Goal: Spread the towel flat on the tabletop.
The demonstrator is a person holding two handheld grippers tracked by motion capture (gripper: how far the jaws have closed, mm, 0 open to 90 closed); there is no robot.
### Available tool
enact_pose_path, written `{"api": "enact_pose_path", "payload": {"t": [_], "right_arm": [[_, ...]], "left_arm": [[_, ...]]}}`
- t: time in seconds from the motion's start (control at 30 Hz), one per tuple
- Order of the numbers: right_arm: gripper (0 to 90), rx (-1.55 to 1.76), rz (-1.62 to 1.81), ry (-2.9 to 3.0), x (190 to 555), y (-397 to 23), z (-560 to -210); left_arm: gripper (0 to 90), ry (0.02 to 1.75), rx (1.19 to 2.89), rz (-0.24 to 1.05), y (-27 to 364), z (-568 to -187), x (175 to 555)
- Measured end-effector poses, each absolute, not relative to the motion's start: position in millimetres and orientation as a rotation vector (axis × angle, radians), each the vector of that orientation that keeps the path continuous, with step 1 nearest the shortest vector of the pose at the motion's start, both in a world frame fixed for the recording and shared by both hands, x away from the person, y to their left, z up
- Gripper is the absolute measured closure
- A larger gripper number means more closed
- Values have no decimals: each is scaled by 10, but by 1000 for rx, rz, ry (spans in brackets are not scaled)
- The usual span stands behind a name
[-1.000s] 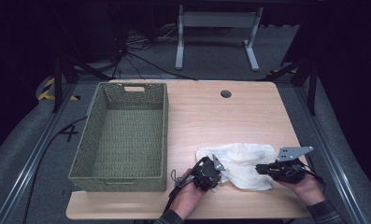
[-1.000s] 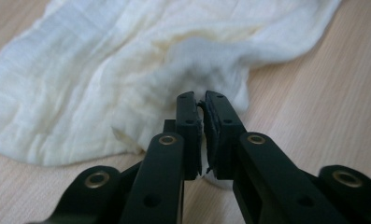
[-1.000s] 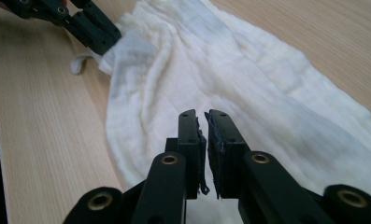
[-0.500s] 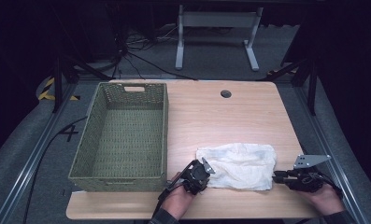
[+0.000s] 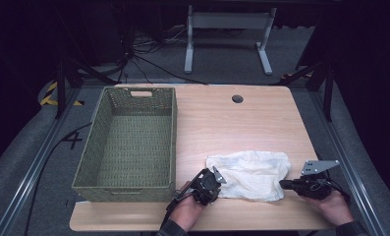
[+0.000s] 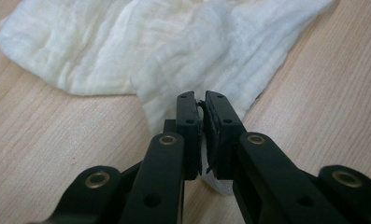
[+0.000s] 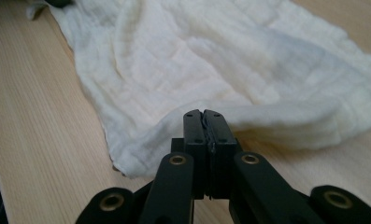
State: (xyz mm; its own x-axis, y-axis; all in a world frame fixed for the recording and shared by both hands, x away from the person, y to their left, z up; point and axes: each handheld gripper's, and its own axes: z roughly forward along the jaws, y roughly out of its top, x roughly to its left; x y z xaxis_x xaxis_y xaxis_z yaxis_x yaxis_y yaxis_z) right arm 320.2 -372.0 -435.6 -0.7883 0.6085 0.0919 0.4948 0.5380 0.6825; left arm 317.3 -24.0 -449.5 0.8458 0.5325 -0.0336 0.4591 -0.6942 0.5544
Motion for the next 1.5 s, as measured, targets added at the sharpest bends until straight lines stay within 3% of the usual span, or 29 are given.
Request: {"api": "enact_pose_path", "payload": {"t": [0.4, 0.5, 0.77, 0.97, 1.33, 1.4, 1.5], "right_arm": [[892, 768, 1116, 2650, 3620, -3077, -4222], [853, 761, 1173, 2643, 3707, -2968, -4211], [808, 798, 1207, 2613, 3620, -3165, -4125], [777, 826, 1150, 2675, 3421, -3305, -4251], [682, 820, 1149, 2743, 3406, -3112, -4390], [701, 813, 1102, 2754, 3413, -3068, -4424], [845, 790, 1065, 2754, 3416, -3035, -4461]], "left_arm": [[841, 711, 2462, 160, -229, -4494, 3188], [840, 711, 2461, 158, -229, -4495, 3190], [832, 717, 2460, 148, -222, -4493, 3190], [830, 717, 2460, 147, -223, -4493, 3192], [830, 711, 2462, 148, -224, -4492, 3197], [831, 710, 2462, 149, -224, -4492, 3197], [830, 714, 2464, 146, -223, -4491, 3195]]}}
